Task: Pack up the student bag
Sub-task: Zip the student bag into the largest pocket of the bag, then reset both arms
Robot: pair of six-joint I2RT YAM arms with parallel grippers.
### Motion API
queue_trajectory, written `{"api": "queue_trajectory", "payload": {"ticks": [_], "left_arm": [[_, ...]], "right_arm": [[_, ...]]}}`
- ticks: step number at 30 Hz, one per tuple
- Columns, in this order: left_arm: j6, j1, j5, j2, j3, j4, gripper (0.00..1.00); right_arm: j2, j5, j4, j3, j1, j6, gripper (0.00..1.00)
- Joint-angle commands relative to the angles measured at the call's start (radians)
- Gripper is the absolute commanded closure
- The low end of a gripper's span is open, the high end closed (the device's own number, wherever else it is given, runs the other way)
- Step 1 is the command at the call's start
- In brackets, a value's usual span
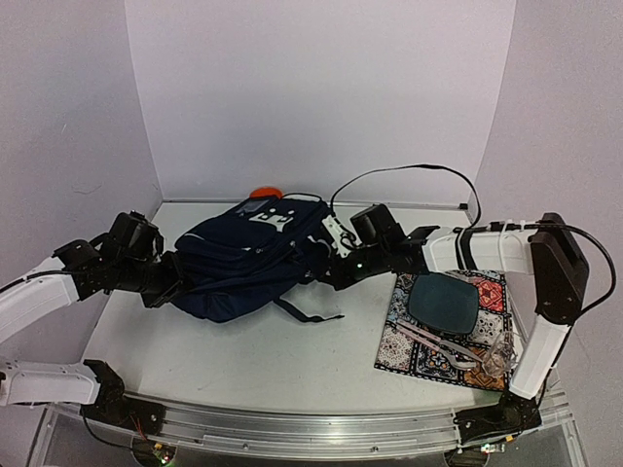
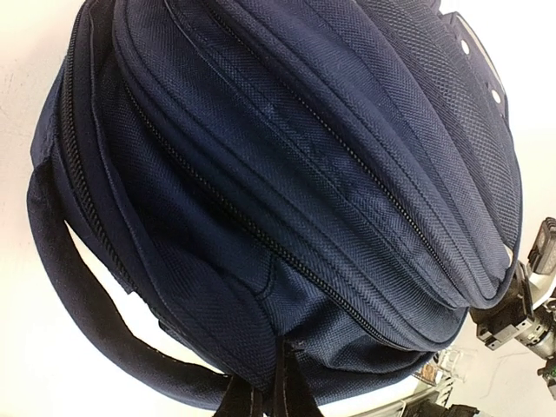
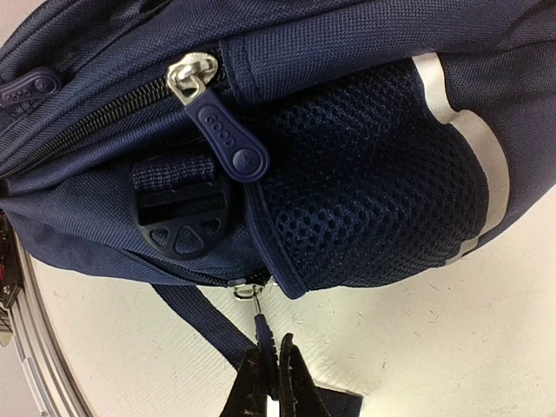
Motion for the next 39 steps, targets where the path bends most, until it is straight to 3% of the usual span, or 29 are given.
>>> {"api": "queue_trajectory", "payload": {"ticks": [1,4,6,11,14,18,26,31,39], "left_arm": [[0.049,0.044,-0.218,-0.07,0.021,-0.174,1.0],[0.056,0.044,-0.182,-0.039,0.004,-0.138,0.99],[0.058,0.044,-0.153,-0.024,-0.009,-0.097,0.93],[0.098,0.044,-0.146,0.021,0.028,-0.026,0.59],[0.148,0.047,-0.176,0.063,0.087,-0.022,0.43],[0.235,0.098,-0.201,0.125,0.166,-0.021,0.32],[0.473,0.365,-0.163,0.177,0.297,-0.019,0.13],[0.598,0.463,-0.137,0.178,0.407,-0.022,0.01],[0.717,0.46,-0.308,0.078,0.578,-0.042,0.0]], "right_arm": [[0.005,0.316,-0.153,0.024,-0.163,0.026,1.0],[-0.017,0.259,-0.118,0.003,-0.163,0.037,1.0],[-0.037,0.235,-0.095,-0.015,-0.163,0.046,0.98],[-0.092,0.193,-0.087,-0.029,-0.165,0.053,0.66],[-0.135,0.196,-0.087,-0.03,-0.174,0.054,0.52],[-0.192,0.216,-0.095,-0.035,-0.206,0.057,0.35],[-0.329,0.343,-0.181,-0.051,-0.325,0.06,0.03],[-0.492,0.436,-0.269,-0.053,-0.416,0.042,0.02],[-0.775,0.641,-0.431,-0.01,-0.427,0.046,0.02]]}}
